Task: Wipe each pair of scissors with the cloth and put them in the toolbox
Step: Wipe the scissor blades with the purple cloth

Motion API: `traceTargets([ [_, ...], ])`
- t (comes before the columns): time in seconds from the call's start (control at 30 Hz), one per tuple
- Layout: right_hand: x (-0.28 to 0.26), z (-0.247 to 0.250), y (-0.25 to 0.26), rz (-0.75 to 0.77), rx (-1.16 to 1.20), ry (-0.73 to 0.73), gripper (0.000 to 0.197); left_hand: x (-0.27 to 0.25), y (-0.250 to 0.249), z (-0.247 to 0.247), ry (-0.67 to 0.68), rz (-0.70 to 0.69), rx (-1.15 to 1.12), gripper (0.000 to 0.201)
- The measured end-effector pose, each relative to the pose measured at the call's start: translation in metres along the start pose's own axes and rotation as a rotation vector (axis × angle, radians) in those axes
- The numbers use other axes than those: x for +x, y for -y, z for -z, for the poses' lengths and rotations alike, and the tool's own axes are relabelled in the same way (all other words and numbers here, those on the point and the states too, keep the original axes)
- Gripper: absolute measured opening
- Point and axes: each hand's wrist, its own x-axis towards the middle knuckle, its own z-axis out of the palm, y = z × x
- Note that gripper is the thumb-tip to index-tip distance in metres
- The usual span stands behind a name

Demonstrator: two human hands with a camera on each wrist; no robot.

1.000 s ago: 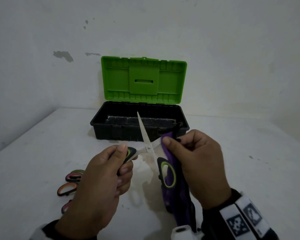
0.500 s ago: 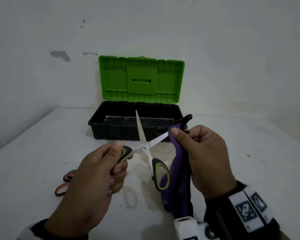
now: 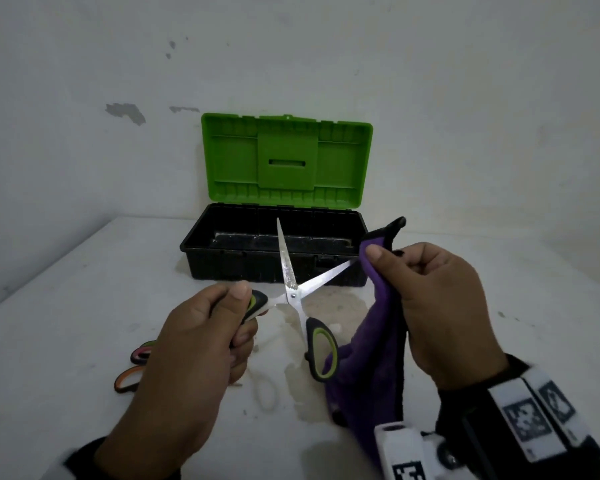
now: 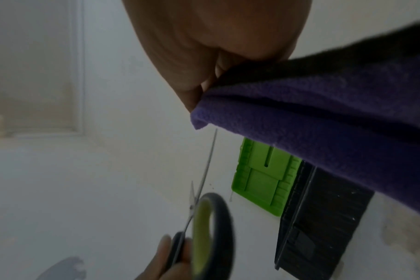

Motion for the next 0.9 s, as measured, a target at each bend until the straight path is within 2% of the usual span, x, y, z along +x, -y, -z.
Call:
traceTargets([
  [0.2,-0.022,-0.022,0.0,0.163,-0.287,0.07,0.029,-0.003,0.002,-0.01,-0.025,-0.078,0.104,0.041],
  [0.37,-0.028,-0.032,-0.009,0.22,-0.433,0.079,0.029,-0.008,0.006,-0.012,-0.065,-0.115,0.174,0.039],
  [0.47,-0.019,-0.029,-0.011,0.194,-0.429,0.008,0.03,-0.009,0.006,-0.01,-0.069,-0.138,0.187,0.034],
  [0.6,-0.027,-0.034,-0.007,0.21,-0.431,0.07,0.029,-0.008,0.004,-0.01,-0.061,-0.13,0.189,0.033],
  [0.77,-0.021,-0.033,-0.009,0.221,-0.429,-0.01,0.033,-0.007,0.002,-0.01,-0.036,-0.091,0.09,0.041],
  [0.9,-0.03,-0.038,-0.008,0.227,-0.415,0.047,0.033,-0.005,0.004,-0.011,-0.028,-0.087,0.089,0.04],
])
